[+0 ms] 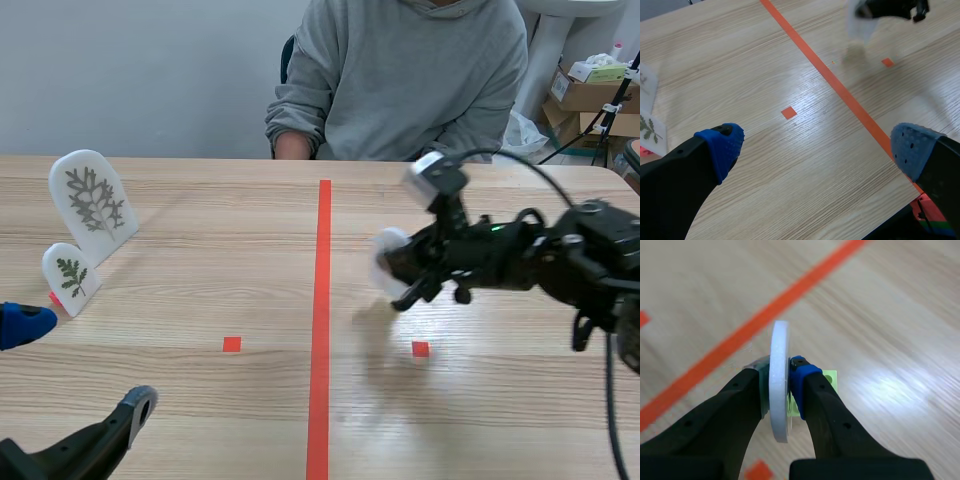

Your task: Do the leaf sorting experiment

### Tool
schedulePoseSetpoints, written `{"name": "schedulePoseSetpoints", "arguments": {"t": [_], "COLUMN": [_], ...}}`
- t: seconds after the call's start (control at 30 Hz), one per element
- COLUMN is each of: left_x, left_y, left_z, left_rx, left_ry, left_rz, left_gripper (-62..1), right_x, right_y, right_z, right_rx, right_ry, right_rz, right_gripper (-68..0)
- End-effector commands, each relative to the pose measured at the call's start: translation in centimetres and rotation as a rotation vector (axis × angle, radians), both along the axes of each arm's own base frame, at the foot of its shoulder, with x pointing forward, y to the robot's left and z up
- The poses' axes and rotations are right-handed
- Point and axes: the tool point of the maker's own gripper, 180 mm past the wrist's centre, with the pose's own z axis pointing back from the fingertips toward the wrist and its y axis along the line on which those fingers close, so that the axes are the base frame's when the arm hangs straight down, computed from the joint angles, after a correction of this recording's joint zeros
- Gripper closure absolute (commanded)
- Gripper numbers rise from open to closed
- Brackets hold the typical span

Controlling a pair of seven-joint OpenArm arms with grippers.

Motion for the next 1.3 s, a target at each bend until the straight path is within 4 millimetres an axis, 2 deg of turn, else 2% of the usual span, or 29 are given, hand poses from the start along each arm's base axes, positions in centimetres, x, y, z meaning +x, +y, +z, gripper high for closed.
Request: {"name": "schedulePoseSetpoints", "arguments": {"t": [0.0, 0.13, 0.2, 0.27, 0.33, 0.7, 0.83, 1.0, 1.27], "left_x": [0.3, 0.5, 0.5, 0.5, 0.5, 0.5, 0.5, 0.5, 0.5], "left_y": [-0.3, -0.3, -0.3, -0.3, -0.3, -0.3, -0.3, -0.3, -0.3], "left_z": [0.7, 0.9, 0.9, 0.9, 0.9, 0.9, 0.9, 0.9, 0.8], "left_rx": [-0.022, -0.021, -0.022, -0.021, -0.021, -0.021, -0.021, -0.021, -0.019], "left_ry": [-0.025, -0.034, -0.034, -0.034, -0.034, -0.034, -0.034, -0.033, -0.030], "left_rz": [-0.001, -0.001, -0.001, -0.001, -0.001, -0.001, -0.001, -0.001, -0.001], "left_gripper": [-62.3, -62.3, -62.3, -62.3, -62.3, -62.3, -62.3, -62.3, -62.3], "right_x": [1.3, 3.0, 3.4, 3.8, 4.0, 6.1, 6.5, 6.1, 4.4], "right_y": [-2.7, -9.9, -13.0, -15.1, -16.4, -20.8, -21.7, -23.2, -23.3], "right_z": [1.7, 3.1, 3.5, 3.8, 4.1, 2.8, 2.1, 0.7, -1.4], "right_rx": [0.023, 0.040, 0.013, -0.012, -0.037, -0.084, -0.101, -0.117, -0.137], "right_ry": [-0.044, -0.084, -0.086, -0.092, -0.103, -0.094, -0.084, -0.055, 0.006], "right_rz": [-0.078, -0.334, -0.438, -0.511, -0.552, -0.681, -0.704, -0.776, -0.778], "right_gripper": [-1.8, -1.7, -1.7, -1.7, -1.7, -1.7, -1.7, -1.7, -1.7]}}
